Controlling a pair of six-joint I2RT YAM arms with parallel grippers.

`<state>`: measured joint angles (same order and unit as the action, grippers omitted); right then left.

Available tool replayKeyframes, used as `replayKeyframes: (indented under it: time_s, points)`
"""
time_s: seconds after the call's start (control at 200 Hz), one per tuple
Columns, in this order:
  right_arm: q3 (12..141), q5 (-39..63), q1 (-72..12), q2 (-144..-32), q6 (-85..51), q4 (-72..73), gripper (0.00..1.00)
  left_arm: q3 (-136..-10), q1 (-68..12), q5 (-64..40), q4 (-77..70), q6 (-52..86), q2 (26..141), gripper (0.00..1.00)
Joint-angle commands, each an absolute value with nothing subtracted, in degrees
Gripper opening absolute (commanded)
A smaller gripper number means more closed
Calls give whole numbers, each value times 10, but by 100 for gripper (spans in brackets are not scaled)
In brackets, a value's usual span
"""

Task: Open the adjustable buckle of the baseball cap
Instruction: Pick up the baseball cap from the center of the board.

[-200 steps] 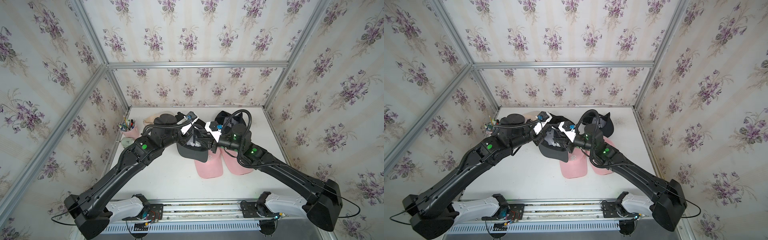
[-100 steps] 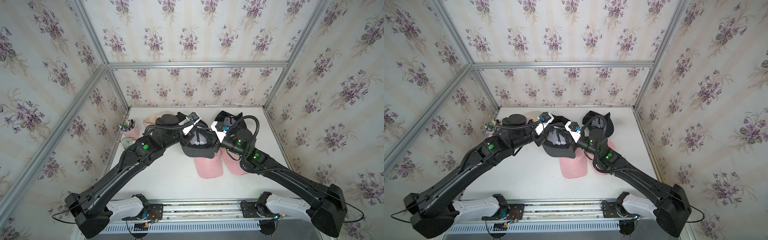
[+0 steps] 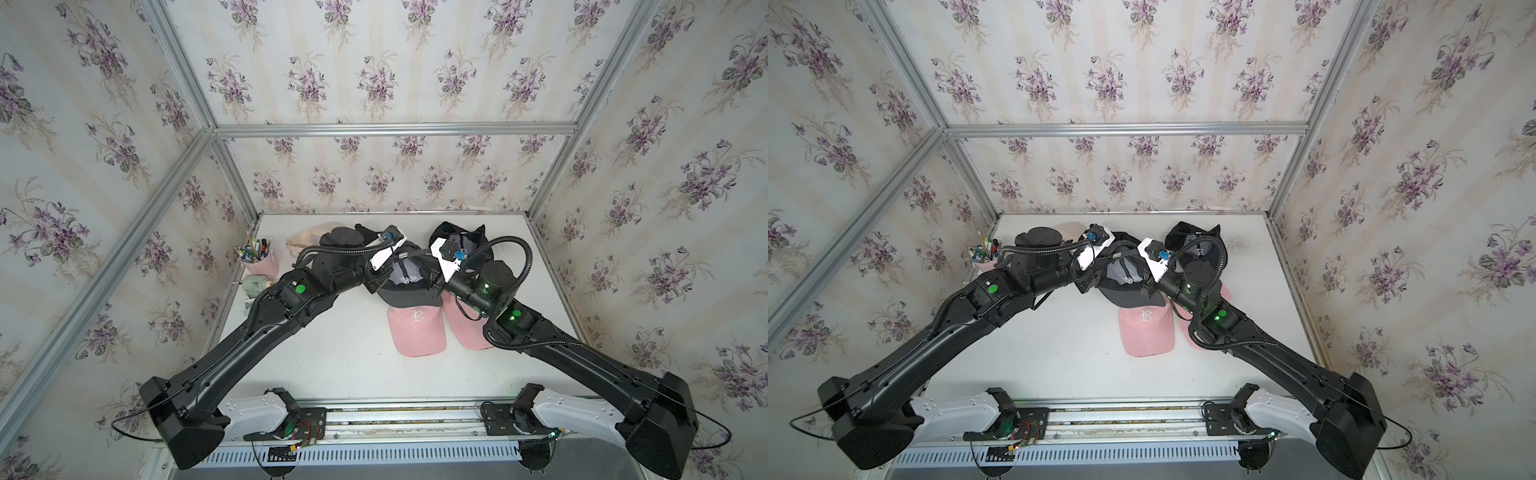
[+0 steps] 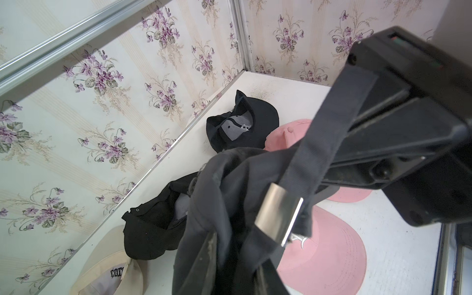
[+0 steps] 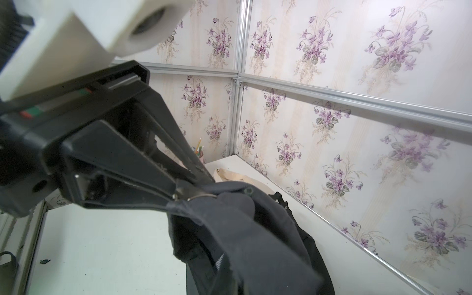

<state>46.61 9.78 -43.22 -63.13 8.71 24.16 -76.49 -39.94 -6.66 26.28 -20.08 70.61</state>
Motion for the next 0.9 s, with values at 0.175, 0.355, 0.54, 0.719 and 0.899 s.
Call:
replayKeyframes:
  time_s: [0.175, 0.355, 0.54, 0.719, 0.899]
  points:
    - [494, 65, -432, -640, 87, 242, 0, -755, -399, -85, 234, -177, 707, 46]
    - [517, 41, -432, -654, 74, 208, 0, -751, -400, -98, 230, -157, 700, 56]
    - [524, 38, -432, -661, 61, 199, 0, -742, -400, -100, 228, -147, 689, 65]
    - [533, 33, -432, -667, 57, 189, 0, -744, -405, -109, 230, -133, 675, 66]
    - [534, 30, -432, -668, 55, 183, 0, -749, -406, -125, 198, -109, 661, 69]
